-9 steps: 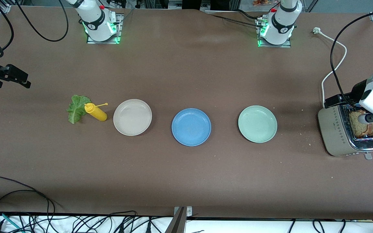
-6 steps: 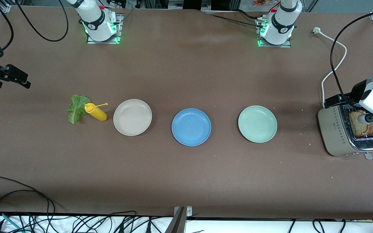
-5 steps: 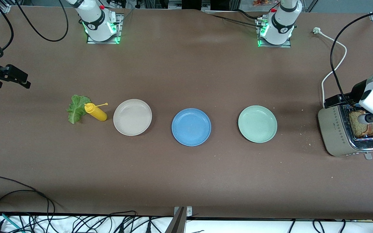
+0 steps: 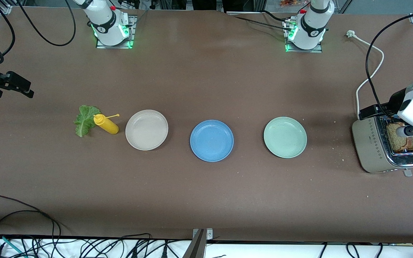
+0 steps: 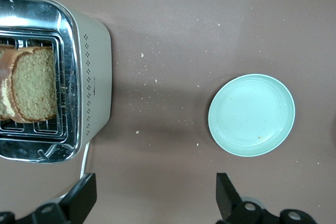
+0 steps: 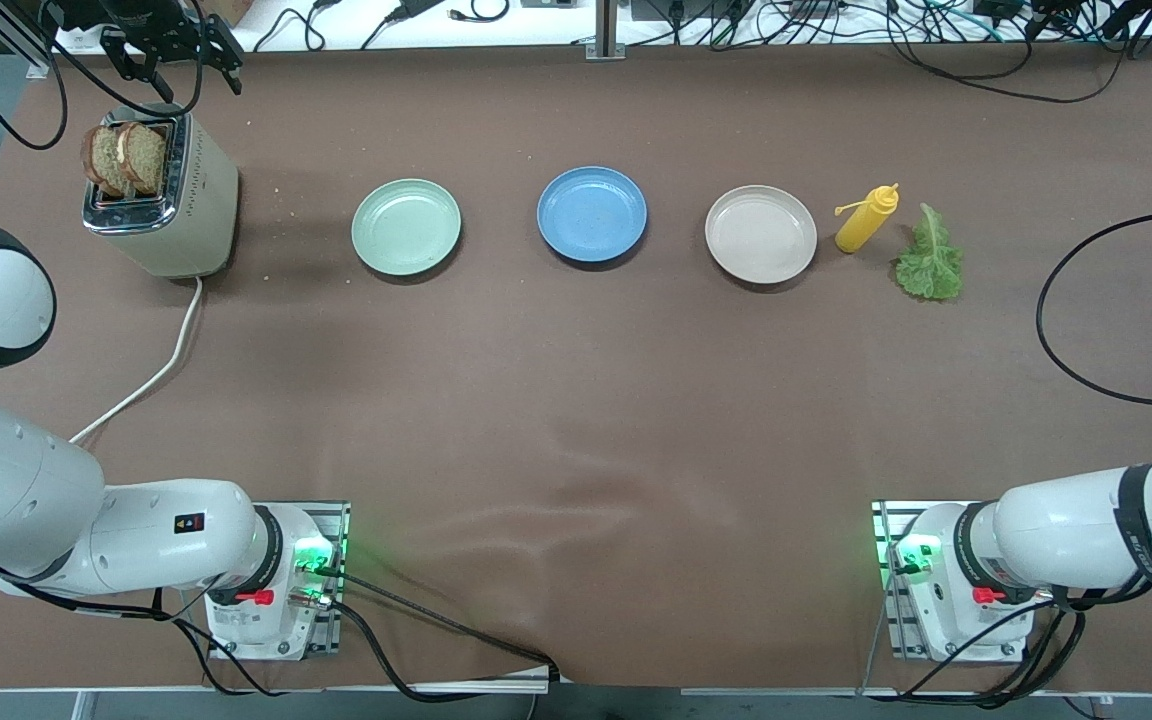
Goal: Make sandwich in blue plate with both arms
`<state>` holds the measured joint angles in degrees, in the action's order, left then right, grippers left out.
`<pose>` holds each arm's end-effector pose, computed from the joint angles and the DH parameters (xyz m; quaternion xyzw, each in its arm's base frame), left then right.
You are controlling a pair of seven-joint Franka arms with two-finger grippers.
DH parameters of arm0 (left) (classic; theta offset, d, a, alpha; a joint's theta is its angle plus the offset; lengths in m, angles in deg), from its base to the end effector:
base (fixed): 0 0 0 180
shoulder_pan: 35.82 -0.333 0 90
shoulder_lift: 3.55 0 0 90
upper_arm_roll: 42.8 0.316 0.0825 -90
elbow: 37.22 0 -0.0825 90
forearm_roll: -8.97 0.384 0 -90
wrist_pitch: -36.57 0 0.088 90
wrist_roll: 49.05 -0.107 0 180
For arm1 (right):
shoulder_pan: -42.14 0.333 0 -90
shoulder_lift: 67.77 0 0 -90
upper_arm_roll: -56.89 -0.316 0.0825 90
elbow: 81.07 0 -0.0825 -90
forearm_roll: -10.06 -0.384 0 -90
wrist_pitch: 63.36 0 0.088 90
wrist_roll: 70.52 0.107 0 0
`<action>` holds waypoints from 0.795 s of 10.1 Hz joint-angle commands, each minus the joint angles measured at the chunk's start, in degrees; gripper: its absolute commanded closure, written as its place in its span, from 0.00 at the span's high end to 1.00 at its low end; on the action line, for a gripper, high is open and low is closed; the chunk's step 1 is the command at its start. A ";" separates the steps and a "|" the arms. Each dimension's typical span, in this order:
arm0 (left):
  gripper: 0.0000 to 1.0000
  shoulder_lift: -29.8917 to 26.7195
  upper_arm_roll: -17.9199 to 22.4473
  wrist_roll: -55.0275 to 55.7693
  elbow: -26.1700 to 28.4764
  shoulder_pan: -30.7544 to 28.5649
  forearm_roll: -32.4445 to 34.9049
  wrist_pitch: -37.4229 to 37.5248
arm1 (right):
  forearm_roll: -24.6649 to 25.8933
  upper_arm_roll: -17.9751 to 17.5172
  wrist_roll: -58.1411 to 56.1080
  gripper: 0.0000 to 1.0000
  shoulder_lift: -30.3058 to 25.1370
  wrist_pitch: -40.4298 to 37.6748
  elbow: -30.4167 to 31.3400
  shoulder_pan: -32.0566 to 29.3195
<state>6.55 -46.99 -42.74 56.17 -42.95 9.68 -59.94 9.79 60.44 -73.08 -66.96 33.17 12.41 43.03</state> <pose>0.6025 0.0350 0.5036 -0.9950 -0.0796 0.0606 0.0015 0.5676 -0.0257 0.5979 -0.9998 0.0011 -0.0196 0.0010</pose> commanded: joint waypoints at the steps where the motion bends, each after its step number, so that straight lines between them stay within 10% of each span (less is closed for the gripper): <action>1: 1.00 -0.60 0.15 -1.22 0.74 0.27 1.40 -0.08 | -0.34 -0.04 0.10 1.00 0.24 -0.46 -1.02 -0.19; 8: 1.00 -0.51 0.15 -1.22 1.00 0.36 1.40 -0.08 | -1.65 0.57 0.54 1.00 0.15 1.29 -1.81 -0.28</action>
<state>6.63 -46.99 -42.83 56.29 -42.91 9.68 -59.92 9.77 60.48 -73.00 -66.96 34.04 12.23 43.03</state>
